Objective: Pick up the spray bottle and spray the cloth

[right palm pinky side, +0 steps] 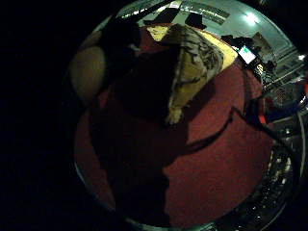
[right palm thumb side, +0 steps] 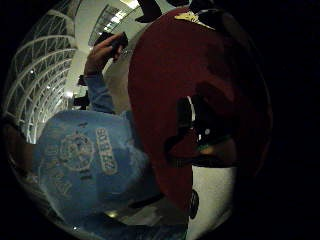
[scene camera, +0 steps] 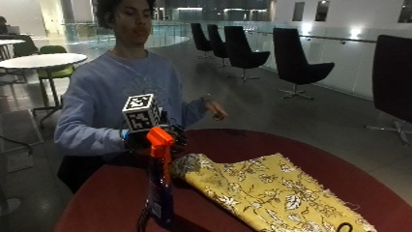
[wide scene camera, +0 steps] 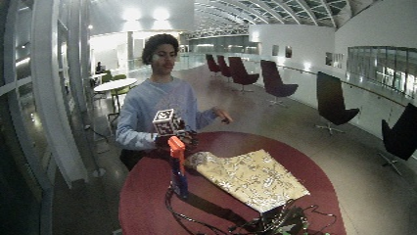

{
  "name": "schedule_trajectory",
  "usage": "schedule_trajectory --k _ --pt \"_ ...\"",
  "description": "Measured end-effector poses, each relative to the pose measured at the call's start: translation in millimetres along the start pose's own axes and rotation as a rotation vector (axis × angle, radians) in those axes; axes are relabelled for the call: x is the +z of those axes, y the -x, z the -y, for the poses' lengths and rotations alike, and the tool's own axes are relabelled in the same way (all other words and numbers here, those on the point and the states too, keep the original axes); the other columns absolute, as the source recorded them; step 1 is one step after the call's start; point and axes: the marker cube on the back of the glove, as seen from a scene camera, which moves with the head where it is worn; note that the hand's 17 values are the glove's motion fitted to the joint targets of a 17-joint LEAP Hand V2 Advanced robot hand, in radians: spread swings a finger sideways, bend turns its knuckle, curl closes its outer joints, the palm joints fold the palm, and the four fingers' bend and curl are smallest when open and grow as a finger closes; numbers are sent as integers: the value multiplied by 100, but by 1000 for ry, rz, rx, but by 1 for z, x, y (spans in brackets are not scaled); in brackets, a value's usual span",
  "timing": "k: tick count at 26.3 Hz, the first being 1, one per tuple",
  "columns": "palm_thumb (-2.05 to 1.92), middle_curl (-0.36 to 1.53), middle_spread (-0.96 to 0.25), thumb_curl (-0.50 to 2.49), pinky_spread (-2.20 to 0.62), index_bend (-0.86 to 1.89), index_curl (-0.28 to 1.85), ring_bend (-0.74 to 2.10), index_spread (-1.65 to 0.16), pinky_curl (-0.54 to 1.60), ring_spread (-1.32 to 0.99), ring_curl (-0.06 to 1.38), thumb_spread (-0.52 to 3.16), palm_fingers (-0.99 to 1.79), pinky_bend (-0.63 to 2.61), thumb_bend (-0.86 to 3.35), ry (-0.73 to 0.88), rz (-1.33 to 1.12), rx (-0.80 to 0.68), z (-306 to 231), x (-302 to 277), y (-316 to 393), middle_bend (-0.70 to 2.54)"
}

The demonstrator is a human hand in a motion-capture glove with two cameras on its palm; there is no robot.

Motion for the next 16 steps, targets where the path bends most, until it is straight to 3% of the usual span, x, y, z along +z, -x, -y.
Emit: schedule_trajectory --k 7,16 --pt "59 16 -3 18 18 19 17 27 -31 19 1 14 73 61 41 36 -8 2 19 1 -8 -9 30" --pt "63 23 -3 25 22 17 23 25 -36 23 1 18 98 61 37 33 -15 16 41 -1 -12 -14 28"
